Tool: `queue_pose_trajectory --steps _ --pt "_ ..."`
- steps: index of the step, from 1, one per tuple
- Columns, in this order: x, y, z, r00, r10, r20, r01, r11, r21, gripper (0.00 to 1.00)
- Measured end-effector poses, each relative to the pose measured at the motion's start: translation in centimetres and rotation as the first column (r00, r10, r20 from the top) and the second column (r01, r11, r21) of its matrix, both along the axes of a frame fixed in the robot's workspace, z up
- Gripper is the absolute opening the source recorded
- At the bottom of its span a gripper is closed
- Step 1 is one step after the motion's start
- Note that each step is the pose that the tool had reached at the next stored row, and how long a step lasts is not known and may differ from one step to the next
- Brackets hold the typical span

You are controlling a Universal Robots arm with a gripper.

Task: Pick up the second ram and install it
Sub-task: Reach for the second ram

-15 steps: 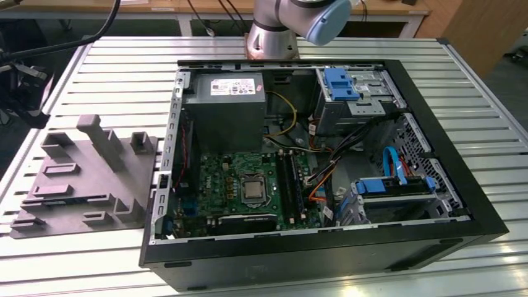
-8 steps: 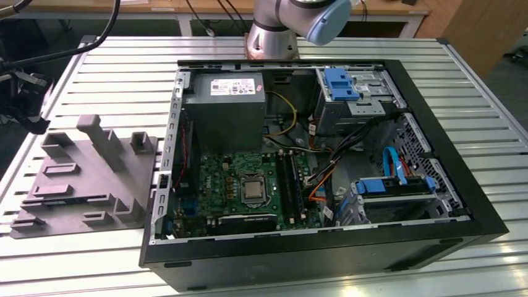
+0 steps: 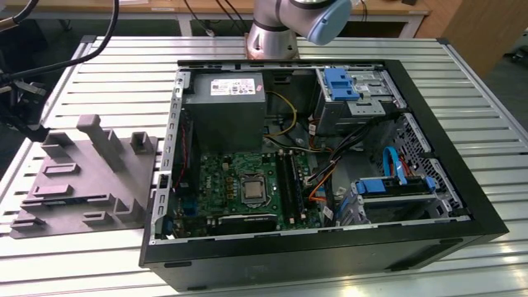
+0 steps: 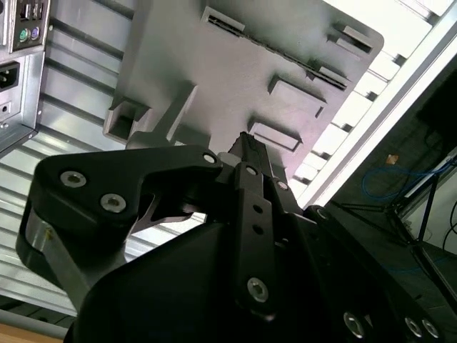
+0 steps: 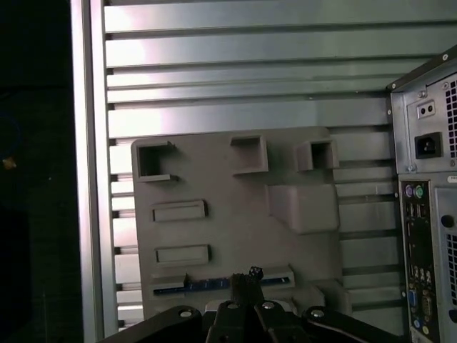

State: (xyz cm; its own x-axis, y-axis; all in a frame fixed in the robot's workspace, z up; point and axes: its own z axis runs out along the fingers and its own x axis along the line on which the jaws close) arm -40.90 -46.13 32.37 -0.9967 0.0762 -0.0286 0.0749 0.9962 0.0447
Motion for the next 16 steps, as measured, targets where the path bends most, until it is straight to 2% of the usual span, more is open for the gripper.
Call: queue_pose_trajectory --steps 16 --pt "-0.2 -1.77 -1.46 1.0000 0.000 0.0000 0.000 1.0000 0.0000 0.10"
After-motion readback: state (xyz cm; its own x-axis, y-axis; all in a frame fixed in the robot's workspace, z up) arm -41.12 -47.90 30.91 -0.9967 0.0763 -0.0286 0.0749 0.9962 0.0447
